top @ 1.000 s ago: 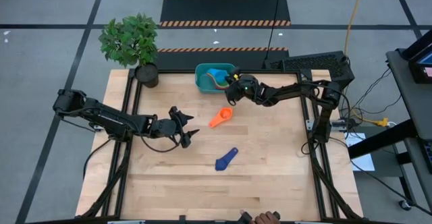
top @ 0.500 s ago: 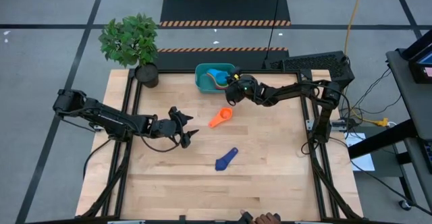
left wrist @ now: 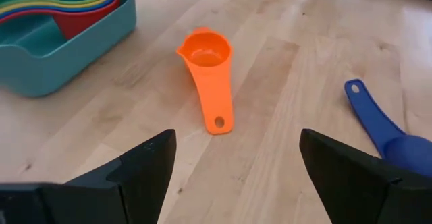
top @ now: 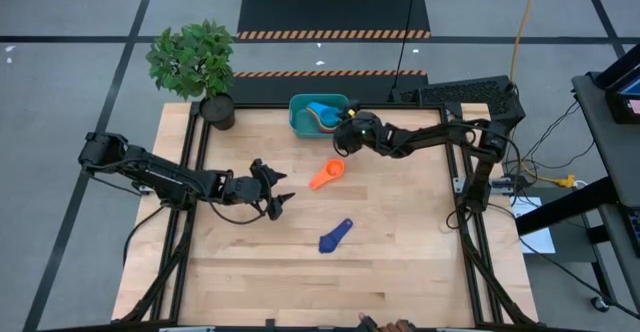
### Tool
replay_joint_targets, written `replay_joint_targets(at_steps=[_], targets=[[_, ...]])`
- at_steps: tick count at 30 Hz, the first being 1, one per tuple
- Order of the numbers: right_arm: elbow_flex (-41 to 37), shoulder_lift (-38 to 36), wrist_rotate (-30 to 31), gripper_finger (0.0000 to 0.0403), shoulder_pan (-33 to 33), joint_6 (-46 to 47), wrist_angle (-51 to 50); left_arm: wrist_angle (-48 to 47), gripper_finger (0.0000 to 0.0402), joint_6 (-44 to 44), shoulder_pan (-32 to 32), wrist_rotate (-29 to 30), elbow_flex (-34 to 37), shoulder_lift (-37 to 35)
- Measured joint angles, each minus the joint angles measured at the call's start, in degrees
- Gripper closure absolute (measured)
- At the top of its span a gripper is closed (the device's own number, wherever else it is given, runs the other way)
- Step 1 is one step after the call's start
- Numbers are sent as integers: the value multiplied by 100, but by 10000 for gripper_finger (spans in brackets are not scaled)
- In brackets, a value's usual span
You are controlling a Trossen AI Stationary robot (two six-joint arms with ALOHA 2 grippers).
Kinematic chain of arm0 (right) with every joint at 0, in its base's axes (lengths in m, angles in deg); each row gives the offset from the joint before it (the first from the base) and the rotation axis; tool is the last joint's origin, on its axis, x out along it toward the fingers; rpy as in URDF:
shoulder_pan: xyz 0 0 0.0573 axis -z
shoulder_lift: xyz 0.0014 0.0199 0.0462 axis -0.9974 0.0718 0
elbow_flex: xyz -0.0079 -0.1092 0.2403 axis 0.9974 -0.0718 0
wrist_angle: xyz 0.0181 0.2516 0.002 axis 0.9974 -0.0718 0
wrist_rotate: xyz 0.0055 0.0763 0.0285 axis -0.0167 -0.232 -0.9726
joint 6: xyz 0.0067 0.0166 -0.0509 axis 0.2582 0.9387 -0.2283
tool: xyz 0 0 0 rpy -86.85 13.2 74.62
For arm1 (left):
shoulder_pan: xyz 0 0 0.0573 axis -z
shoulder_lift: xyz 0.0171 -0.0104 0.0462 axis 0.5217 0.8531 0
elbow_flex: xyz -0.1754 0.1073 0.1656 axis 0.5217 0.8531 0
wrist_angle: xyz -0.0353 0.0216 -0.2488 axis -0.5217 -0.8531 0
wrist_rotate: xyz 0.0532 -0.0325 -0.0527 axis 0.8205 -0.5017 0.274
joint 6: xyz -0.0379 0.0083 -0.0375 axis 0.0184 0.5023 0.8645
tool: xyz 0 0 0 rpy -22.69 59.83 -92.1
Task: Nest measuring cups in basket
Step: Stack the light blue measuring cup on top of the green measuring cup in the blue bin, then stack the orange measuring cup on top of the light blue measuring cup in the blue bin
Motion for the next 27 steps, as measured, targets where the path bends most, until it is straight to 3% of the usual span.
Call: replay_joint_targets(at_steps=[9,20,27], targets=[[0,-700,6,266,-153,744,-513,152,82,49,0,-133,-2,0],[-15,-1466,-48,266,-578,2885,-2184,375,82,1,252,-263,-6,-2],[-528,-1889,-51,266,-1025,3154,-2168,134,83,-302,481,145,-563,490]])
